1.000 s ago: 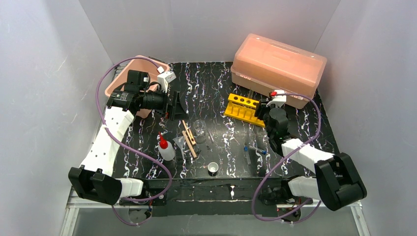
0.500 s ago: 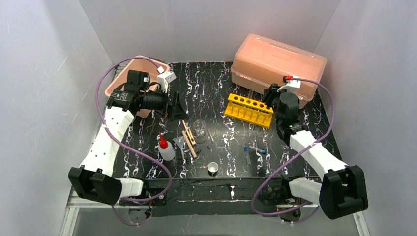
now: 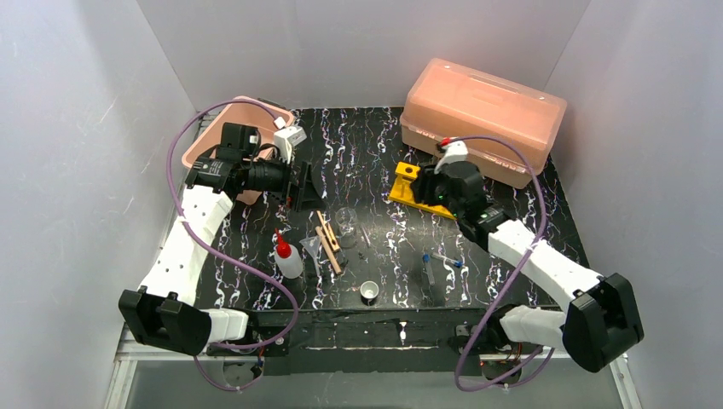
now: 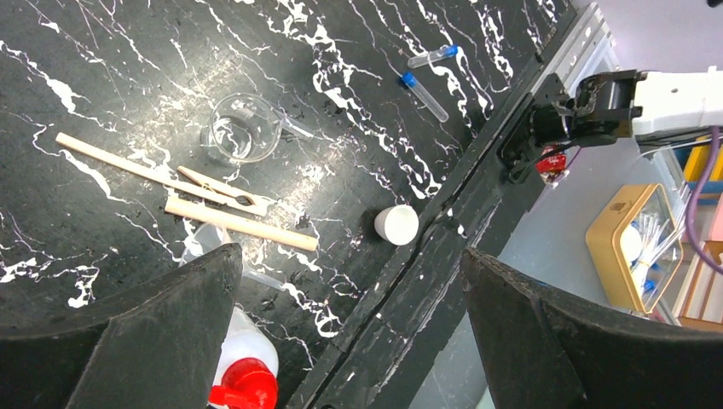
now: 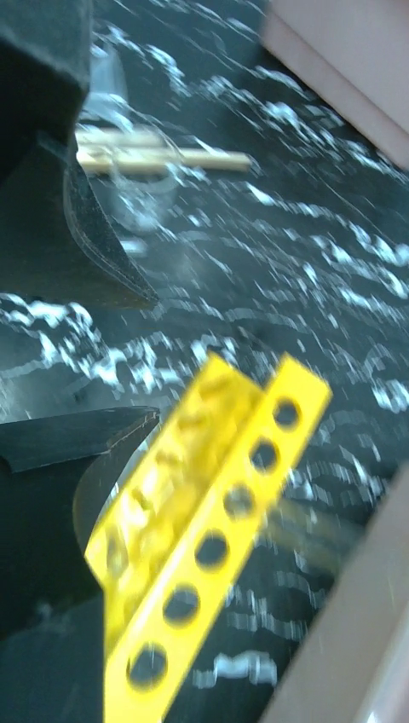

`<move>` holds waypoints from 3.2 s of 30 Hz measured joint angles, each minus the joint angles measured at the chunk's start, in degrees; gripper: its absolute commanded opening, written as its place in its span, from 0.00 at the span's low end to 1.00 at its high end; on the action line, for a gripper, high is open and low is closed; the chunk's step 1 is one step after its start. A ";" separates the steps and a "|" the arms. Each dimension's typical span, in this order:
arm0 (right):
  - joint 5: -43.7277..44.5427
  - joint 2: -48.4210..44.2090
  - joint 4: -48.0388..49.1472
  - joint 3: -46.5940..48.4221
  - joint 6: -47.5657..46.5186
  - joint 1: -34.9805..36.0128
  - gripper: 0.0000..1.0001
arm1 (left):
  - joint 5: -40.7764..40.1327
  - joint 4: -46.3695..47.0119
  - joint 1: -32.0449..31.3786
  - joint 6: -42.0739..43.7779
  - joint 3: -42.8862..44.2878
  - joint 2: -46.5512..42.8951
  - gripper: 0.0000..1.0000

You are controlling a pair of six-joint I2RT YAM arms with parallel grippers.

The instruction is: Organize the chemistry lab equipment

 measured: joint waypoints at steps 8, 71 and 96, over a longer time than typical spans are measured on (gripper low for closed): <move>-6.26 11.08 -6.11 6.12 1.34 9.90 0.55 | -0.27 -1.09 0.00 2.66 -3.26 -1.36 0.99; -1.07 23.70 -15.59 17.38 3.89 18.08 0.06 | 1.01 -0.31 0.00 1.30 -5.56 -8.63 0.99; -10.08 1.09 27.63 3.55 11.84 28.39 0.05 | 10.52 20.61 -1.34 -13.20 -13.95 -14.85 0.80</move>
